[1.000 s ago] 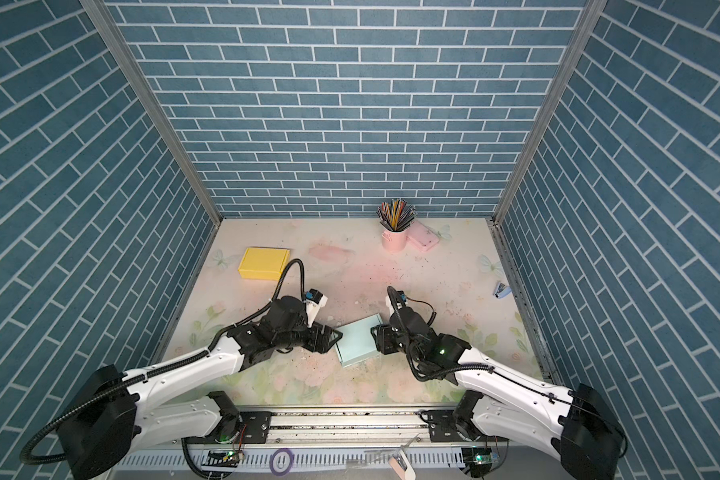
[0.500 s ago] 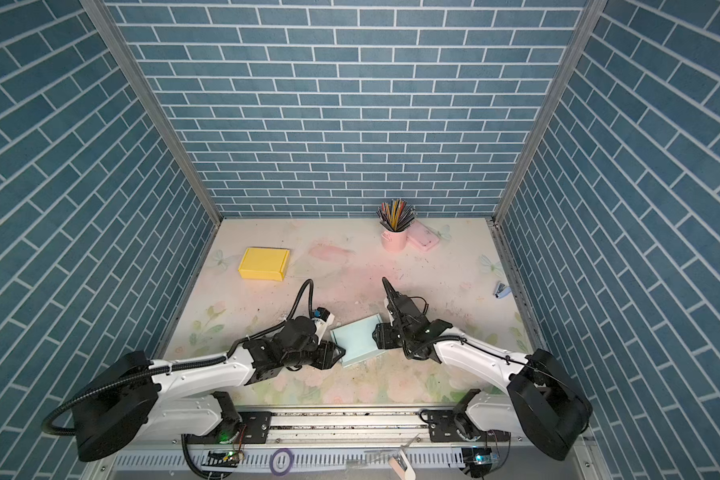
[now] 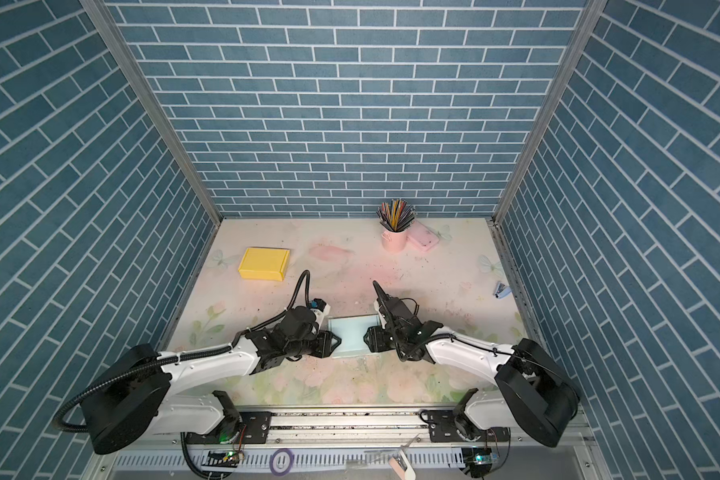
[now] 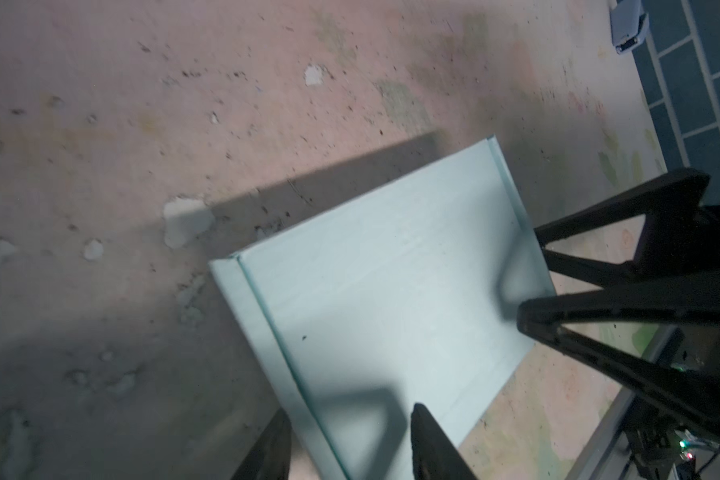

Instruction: Fold the paper box

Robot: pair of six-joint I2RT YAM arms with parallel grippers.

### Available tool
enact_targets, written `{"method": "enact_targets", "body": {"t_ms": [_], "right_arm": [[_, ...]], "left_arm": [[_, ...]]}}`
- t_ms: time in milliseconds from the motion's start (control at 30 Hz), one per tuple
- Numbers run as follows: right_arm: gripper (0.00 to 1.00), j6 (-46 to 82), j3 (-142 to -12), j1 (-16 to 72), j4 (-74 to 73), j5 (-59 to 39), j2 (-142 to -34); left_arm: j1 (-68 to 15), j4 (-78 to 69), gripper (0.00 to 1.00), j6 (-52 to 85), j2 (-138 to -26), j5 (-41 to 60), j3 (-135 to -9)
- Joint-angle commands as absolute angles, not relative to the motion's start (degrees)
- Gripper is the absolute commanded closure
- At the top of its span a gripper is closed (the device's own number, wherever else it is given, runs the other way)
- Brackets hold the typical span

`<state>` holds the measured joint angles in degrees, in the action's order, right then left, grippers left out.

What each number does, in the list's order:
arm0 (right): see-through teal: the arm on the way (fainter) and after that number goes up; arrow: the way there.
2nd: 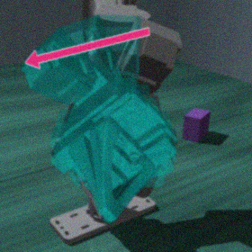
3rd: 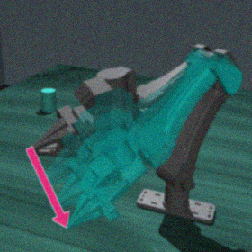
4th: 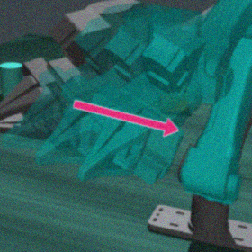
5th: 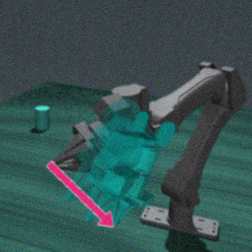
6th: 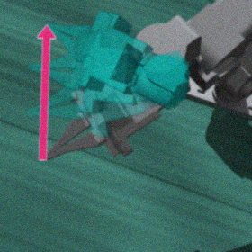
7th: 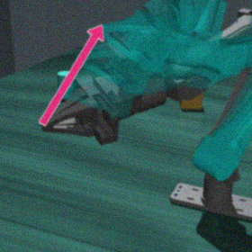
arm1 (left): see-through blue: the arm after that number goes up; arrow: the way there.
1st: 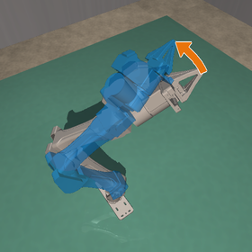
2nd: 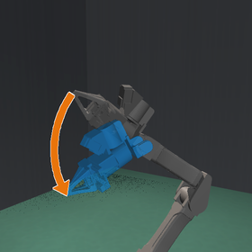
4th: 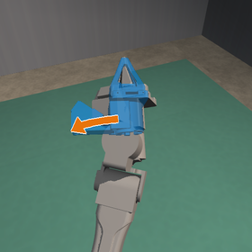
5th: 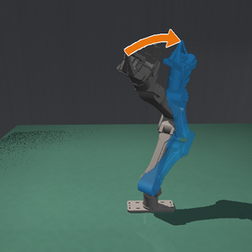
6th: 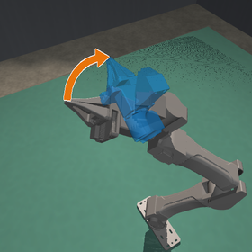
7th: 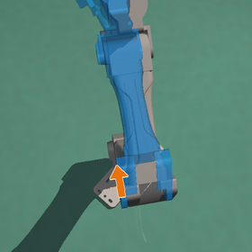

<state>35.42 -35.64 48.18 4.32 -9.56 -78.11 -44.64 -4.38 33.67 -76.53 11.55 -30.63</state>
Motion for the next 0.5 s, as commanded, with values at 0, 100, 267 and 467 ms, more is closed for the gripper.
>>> {"method": "enact_targets", "body": {"t_ms": [0,100,267,467], "right_arm": [[0.39,32.37,-41.71,48.62,2.23,-12.53,-81.64],[0.4,29.8,-47.6,47.18,4.06,-14.03,-86.99],[0.4,26.35,-57.18,44.28,6.96,-15.66,-94.38],[0.4,23.66,-67.68,39.65,9.42,-17.67,-102.43]], "left_arm": [[-41.24,-6.51,0.54,30.02,-78.86,17.17,-36.01],[-38.94,-6.86,0.54,28.63,-82.44,18.27,-39.31],[-34.51,-8.32,0.54,27.63,-89.63,20.92,-45.16],[-29.11,-7.77,0.54,25.94,-97.68,23.89,-53.25]]}}
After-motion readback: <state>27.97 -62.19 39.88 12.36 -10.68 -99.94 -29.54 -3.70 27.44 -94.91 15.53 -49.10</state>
